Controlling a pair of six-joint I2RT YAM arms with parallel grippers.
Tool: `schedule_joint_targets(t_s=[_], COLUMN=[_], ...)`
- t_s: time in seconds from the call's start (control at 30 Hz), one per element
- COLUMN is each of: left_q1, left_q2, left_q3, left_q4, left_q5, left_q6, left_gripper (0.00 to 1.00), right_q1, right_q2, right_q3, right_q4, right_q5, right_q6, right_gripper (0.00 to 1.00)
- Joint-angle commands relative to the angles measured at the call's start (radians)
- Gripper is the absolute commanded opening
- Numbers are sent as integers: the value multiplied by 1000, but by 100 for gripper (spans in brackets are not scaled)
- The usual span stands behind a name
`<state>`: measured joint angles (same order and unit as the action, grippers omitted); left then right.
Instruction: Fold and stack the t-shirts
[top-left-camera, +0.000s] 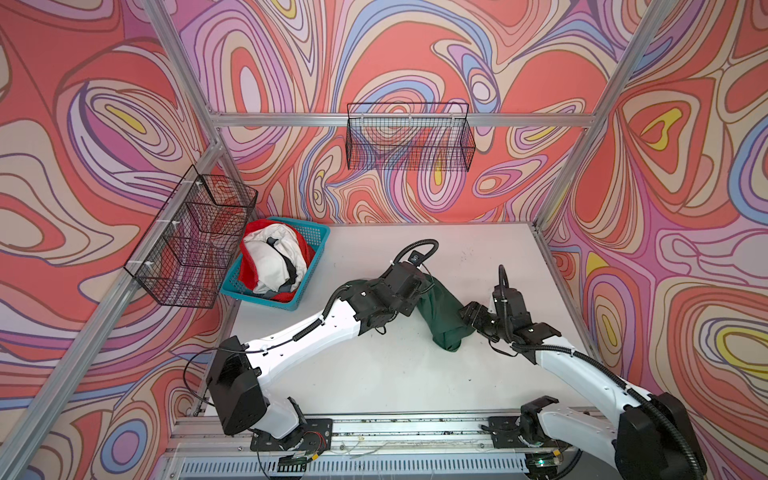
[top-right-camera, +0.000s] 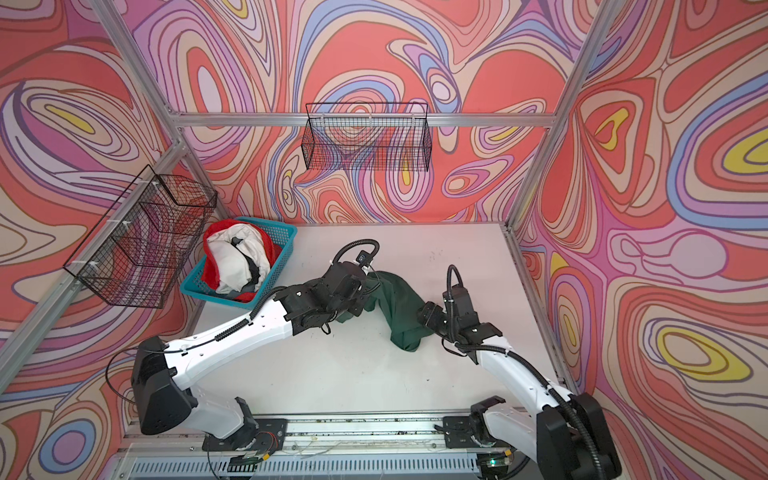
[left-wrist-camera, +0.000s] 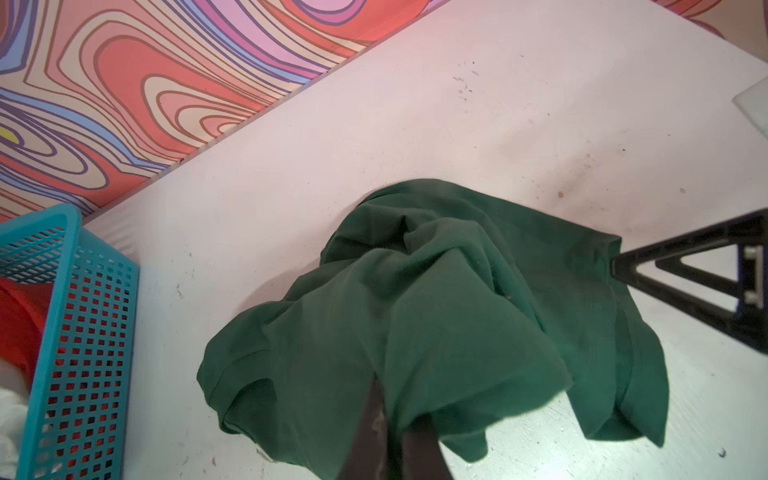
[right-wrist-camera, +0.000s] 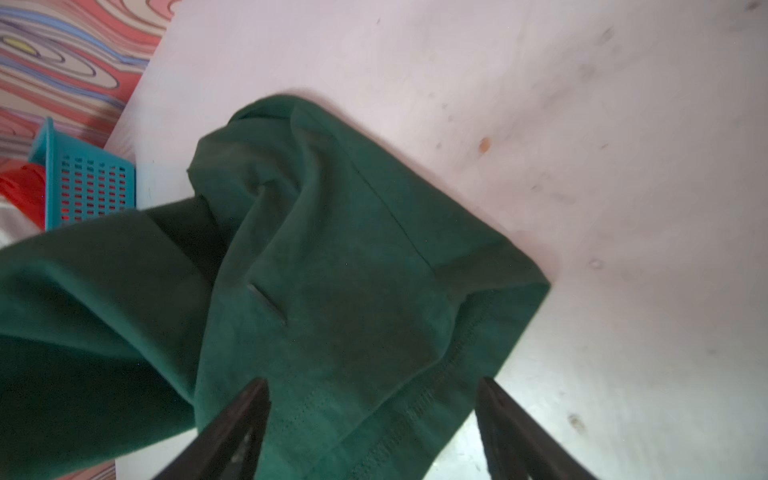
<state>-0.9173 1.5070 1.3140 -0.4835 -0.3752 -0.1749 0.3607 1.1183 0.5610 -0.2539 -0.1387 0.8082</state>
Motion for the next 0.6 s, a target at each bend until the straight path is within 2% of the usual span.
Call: schedule_joint_targets(t_s=[0.0, 0.17, 0.37, 0.57], left_q1=[-2, 20, 95, 128], left_q2=[32, 96, 166, 227], left_q3=[37, 74, 106, 158], left_q4=[-24, -27, -16, -41], left_q5=[-19, -15, 106, 135], left_q6=[23, 16, -33, -35], left_gripper=[0, 0, 0, 0], right_q1=[82, 173, 297, 394], right_q2=[40, 14, -34, 18], right_q3=[-1, -27, -18, 36], right_q4=[48, 36, -45, -18], right_q5=[42, 90, 193, 200], right_q6=[66, 98, 72, 29], right_gripper=[82, 80, 77, 78])
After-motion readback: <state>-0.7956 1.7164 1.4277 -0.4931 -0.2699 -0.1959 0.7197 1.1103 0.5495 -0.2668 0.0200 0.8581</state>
